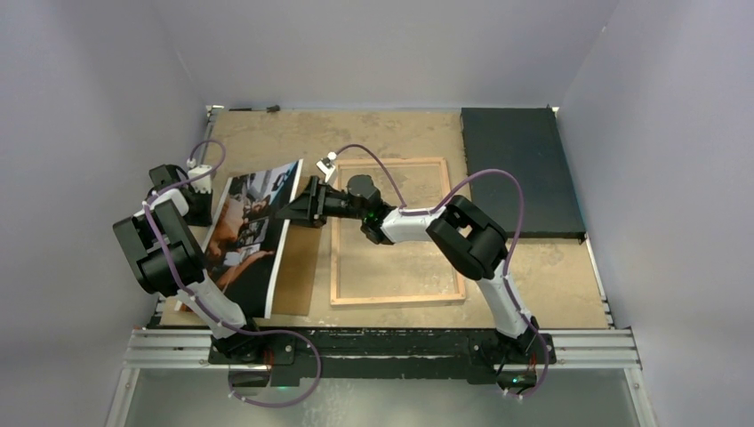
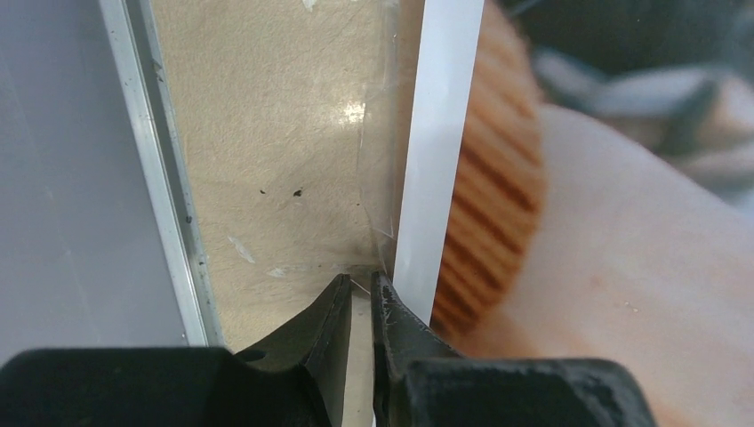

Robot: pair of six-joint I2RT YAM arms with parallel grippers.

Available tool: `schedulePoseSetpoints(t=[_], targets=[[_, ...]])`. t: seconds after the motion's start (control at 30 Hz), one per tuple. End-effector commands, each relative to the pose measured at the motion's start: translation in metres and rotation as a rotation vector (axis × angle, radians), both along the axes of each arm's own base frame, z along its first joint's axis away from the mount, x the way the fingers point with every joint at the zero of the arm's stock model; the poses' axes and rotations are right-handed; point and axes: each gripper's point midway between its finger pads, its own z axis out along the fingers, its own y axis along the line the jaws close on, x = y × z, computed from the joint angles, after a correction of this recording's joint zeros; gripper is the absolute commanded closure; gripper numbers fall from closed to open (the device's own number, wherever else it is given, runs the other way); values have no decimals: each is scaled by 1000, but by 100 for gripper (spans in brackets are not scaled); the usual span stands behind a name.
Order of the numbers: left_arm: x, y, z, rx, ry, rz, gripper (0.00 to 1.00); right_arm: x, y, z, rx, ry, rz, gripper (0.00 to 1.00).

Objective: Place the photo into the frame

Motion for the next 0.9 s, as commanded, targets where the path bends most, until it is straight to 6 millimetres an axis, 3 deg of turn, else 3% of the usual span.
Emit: schedulePoseSetpoints(t=[0.0, 0.17, 0.37, 0.6, 0.87], targets=[[-43, -45, -32, -188, 186, -8, 90, -6, -1, 39, 111, -51, 40, 35], [-42, -49, -31, -217, 191, -12, 98, 6, 4, 20, 42, -13, -1, 41], [-40, -54, -29, -248, 190, -17, 100, 22, 16, -6, -62, -14, -53, 28], [-40, -58, -28, -277, 192, -20, 100, 30, 21, -23, -134, 13, -65, 32], [-24, -54, -6, -276, 148, -21, 100, 41, -9, 12, -72, -30, -75, 52]])
